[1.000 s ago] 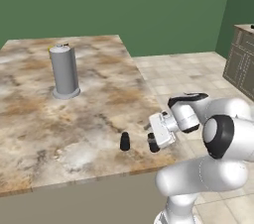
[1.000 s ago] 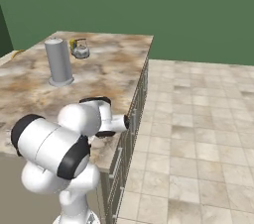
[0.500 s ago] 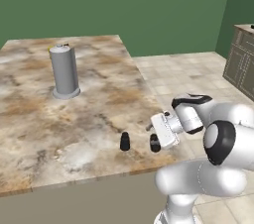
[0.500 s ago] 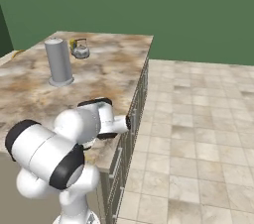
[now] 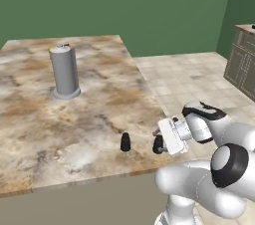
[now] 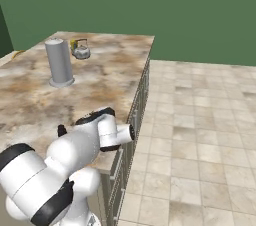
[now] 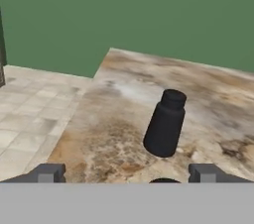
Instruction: Move the shaker and shaker from the cabinet to the dining counter.
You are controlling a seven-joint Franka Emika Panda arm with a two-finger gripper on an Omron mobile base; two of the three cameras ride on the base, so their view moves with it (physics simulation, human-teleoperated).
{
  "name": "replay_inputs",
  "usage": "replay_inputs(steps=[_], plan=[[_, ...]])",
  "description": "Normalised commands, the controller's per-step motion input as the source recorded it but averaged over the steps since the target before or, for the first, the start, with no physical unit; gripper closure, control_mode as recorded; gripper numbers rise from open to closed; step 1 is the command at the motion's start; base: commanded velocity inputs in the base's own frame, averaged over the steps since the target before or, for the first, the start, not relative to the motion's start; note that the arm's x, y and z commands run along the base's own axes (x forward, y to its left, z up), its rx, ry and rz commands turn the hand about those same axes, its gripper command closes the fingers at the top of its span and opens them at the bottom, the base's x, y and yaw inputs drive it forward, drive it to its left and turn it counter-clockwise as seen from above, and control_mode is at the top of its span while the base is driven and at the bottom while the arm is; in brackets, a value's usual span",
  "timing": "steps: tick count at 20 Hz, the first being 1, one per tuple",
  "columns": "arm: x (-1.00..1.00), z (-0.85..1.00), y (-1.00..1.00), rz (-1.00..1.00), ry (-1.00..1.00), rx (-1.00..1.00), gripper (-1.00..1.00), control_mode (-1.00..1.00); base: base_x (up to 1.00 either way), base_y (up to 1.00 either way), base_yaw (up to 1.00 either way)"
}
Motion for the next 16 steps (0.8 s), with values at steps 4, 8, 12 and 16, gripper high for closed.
replay_inputs(steps=[4,8,12,16], plan=[[-0.03,0.14,-0.18,0.0,0.0,0.12,-1.0,-1.0,0.0,0.0,0.0],[0.0,0.32,-0.19,0.0,0.0,0.16,-1.0,-1.0,0.0,0.0,0.0],[0.0,0.7,-0.23,0.0,0.0,0.16,-1.0,-1.0,0.0,0.0,0.0],[0.0,0.91,-0.2,0.0,0.0,0.13,-1.0,-1.0,0.0,0.0,0.0]])
